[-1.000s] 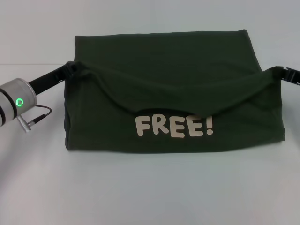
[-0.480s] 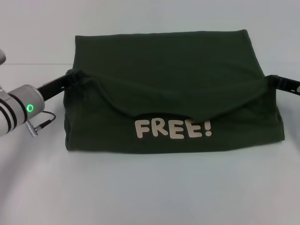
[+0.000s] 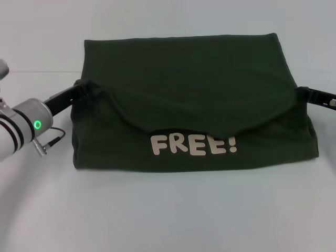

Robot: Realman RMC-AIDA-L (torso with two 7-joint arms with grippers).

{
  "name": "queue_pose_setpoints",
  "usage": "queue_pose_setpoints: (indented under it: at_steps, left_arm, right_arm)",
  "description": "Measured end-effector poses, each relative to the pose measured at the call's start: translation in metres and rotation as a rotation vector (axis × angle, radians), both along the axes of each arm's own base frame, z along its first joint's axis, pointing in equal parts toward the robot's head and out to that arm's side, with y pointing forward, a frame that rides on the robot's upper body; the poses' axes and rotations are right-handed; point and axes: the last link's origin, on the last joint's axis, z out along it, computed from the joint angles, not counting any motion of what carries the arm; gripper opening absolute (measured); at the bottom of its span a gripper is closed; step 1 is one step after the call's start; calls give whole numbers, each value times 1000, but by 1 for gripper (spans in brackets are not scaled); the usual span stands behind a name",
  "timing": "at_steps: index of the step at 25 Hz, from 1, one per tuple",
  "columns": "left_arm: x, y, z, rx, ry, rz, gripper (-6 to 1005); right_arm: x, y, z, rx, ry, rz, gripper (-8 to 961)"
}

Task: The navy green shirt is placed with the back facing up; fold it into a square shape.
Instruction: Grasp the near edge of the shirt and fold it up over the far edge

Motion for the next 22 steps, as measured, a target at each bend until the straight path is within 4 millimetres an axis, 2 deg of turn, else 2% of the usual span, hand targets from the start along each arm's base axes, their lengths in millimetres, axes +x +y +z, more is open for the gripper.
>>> queue_pose_setpoints:
  at_steps: [4,9,11,14,20,22]
  left_arm:
    - [-5,1,-3,4,11,44,92]
    - [-10,1,-7,8,18,90,178]
    - [-11,0,-7,7,17,93,213]
    - [-12,-1,-7,4,12,95,408]
    - [-12,-6,-6,-6,-13,65,617]
    - [-14,-17,4,-28,-88,-4,687]
  right_arm:
    - [5,-4,0,3,2,-15,30]
    - [11,-9,0,3,9,-29,232]
    - [14,-12,0,0,13,-33,269]
    - [16,-15,3,0,28,-32,325]
    - [20,-26,16,16,136,-1,436]
    - [21,-33,22,20,173,30,609]
